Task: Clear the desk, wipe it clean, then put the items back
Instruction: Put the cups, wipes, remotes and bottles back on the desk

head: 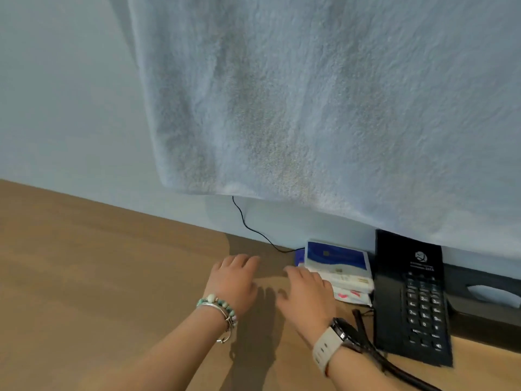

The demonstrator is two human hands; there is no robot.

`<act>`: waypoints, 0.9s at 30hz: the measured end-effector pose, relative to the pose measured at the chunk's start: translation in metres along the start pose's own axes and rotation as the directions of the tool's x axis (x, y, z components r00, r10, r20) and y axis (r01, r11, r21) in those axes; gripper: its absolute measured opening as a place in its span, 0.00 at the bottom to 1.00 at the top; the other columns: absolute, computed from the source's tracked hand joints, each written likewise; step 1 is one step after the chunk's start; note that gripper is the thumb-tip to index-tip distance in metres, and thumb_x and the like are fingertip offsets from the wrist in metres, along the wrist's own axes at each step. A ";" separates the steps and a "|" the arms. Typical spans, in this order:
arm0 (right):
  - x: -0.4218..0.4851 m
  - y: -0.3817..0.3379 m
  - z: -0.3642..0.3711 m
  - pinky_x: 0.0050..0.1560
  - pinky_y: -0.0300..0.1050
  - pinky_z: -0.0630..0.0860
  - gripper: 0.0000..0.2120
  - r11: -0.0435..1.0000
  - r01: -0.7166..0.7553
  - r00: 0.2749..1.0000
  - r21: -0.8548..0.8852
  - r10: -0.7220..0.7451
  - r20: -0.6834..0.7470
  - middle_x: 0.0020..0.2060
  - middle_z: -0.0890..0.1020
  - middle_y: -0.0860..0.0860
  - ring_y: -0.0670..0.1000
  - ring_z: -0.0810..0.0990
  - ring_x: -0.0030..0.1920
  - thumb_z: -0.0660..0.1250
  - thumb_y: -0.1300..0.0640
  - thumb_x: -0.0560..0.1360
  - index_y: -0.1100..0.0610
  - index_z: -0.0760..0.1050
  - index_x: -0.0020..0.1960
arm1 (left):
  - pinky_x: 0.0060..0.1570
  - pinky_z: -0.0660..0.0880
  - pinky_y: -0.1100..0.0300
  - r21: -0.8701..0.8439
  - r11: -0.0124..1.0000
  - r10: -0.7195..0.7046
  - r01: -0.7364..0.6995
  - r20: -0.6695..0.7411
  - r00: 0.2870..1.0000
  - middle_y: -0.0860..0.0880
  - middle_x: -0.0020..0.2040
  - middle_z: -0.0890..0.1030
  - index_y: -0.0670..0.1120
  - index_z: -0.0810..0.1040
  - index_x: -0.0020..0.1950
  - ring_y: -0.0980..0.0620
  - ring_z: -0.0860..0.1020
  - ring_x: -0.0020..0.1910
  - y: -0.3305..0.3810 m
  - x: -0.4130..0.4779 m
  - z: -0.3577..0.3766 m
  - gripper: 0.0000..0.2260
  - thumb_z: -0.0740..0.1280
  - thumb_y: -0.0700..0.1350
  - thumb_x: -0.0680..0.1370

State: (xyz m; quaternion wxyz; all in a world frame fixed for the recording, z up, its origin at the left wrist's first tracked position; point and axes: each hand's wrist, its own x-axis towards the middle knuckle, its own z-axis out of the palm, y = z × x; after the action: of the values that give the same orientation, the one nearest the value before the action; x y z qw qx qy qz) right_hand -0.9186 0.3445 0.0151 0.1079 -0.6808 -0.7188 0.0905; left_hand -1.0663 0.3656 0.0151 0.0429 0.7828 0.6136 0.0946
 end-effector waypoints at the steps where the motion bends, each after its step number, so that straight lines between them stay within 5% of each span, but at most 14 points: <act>1: -0.001 -0.014 0.004 0.67 0.48 0.63 0.24 0.999 0.032 0.999 0.016 -0.032 0.021 0.68 0.69 0.46 0.50 0.67 0.68 0.60 0.45 0.77 0.47 0.61 0.72 | 0.66 0.59 0.57 0.011 0.999 -0.030 0.030 -0.003 1.000 0.53 0.70 0.66 0.54 0.59 0.73 0.50 0.64 0.68 -0.012 -0.011 -0.004 0.23 0.57 0.47 0.78; 6: -0.008 -0.100 0.026 0.66 0.47 0.63 0.23 0.976 0.215 0.972 0.045 -0.218 0.088 0.67 0.70 0.45 0.50 0.67 0.67 0.61 0.47 0.76 0.47 0.63 0.70 | 0.62 0.65 0.55 0.021 0.982 -0.188 0.190 -0.048 0.981 0.54 0.62 0.74 0.54 0.68 0.68 0.49 0.71 0.62 -0.088 -0.074 -0.021 0.20 0.61 0.47 0.75; 9: -0.016 -0.164 0.040 0.64 0.47 0.63 0.22 0.941 0.334 0.932 0.050 -0.338 0.132 0.67 0.70 0.45 0.50 0.67 0.67 0.60 0.48 0.76 0.47 0.64 0.70 | 0.37 0.77 0.59 0.036 0.958 -0.278 0.285 -0.131 0.952 0.56 0.40 0.80 0.56 0.80 0.48 0.53 0.80 0.38 -0.140 -0.118 -0.034 0.18 0.69 0.52 0.58; 11: -0.023 -0.211 0.050 0.64 0.47 0.64 0.21 0.910 0.409 0.897 0.069 -0.415 0.155 0.67 0.70 0.45 0.49 0.68 0.67 0.60 0.48 0.76 0.47 0.65 0.69 | 0.33 0.76 0.61 0.062 0.929 -0.354 0.365 -0.139 0.925 0.57 0.36 0.80 0.56 0.81 0.44 0.54 0.80 0.34 -0.178 -0.149 -0.040 0.18 0.68 0.52 0.55; 16: -0.052 -0.346 0.085 0.62 0.46 0.66 0.19 0.798 0.585 0.761 0.145 -0.602 0.241 0.65 0.70 0.44 0.49 0.68 0.65 0.59 0.48 0.77 0.47 0.66 0.67 | 0.64 0.64 0.58 -0.005 0.819 -0.569 0.574 -0.143 0.810 0.54 0.64 0.72 0.54 0.65 0.70 0.51 0.69 0.64 -0.270 -0.240 -0.075 0.20 0.59 0.49 0.78; 27: -0.137 -0.591 0.169 0.67 0.44 0.66 0.21 0.586 0.756 0.488 0.290 -0.801 0.348 0.68 0.69 0.44 0.47 0.67 0.67 0.60 0.47 0.78 0.46 0.65 0.70 | 0.65 0.62 0.61 -0.031 0.557 -0.814 0.830 -0.219 0.538 0.56 0.67 0.68 0.55 0.63 0.72 0.55 0.65 0.67 -0.448 -0.421 -0.116 0.20 0.57 0.51 0.79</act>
State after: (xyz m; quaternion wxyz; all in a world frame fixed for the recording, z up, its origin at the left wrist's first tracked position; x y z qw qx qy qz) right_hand -1.5252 0.1771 0.0125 0.0035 -0.2354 -0.9468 0.2194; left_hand -1.6128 0.0616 0.0067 -0.0121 0.3896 0.9129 0.1210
